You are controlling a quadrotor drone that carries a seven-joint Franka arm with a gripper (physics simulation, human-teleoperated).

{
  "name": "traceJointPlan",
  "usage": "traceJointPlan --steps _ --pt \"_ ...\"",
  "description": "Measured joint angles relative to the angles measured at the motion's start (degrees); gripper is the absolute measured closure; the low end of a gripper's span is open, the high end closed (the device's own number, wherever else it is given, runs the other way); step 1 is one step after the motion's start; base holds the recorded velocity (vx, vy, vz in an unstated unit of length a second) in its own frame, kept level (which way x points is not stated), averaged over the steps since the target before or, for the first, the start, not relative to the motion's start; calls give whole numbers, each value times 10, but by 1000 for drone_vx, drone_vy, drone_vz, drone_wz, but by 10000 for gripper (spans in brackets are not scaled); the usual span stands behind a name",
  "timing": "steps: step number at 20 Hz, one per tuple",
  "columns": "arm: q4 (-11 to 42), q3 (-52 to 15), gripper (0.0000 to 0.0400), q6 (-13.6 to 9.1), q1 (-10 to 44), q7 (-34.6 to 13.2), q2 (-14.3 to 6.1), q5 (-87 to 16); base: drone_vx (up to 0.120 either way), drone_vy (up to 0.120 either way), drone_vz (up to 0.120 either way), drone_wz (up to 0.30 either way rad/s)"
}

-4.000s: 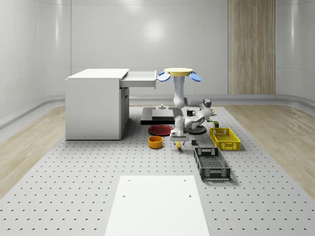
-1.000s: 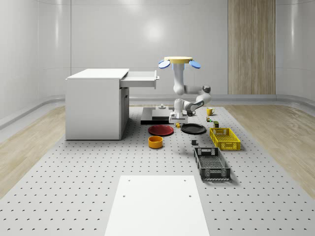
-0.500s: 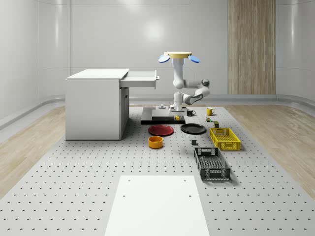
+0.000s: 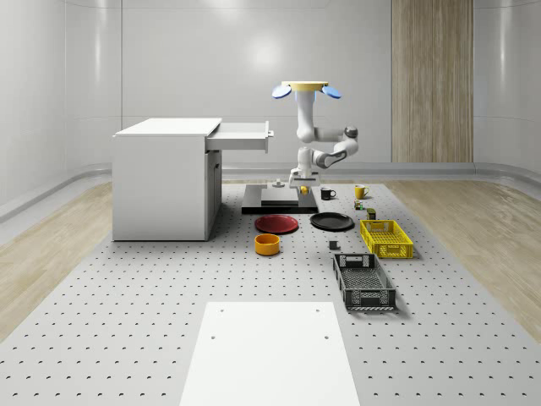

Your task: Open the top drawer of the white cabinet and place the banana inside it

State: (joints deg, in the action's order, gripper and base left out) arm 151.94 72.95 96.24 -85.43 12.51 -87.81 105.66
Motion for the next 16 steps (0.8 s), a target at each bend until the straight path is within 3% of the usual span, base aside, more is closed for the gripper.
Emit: traceJointPlan --steps 16 --pt "0 0 207 4 -1 1 -4 -2 -120 0 120 0"
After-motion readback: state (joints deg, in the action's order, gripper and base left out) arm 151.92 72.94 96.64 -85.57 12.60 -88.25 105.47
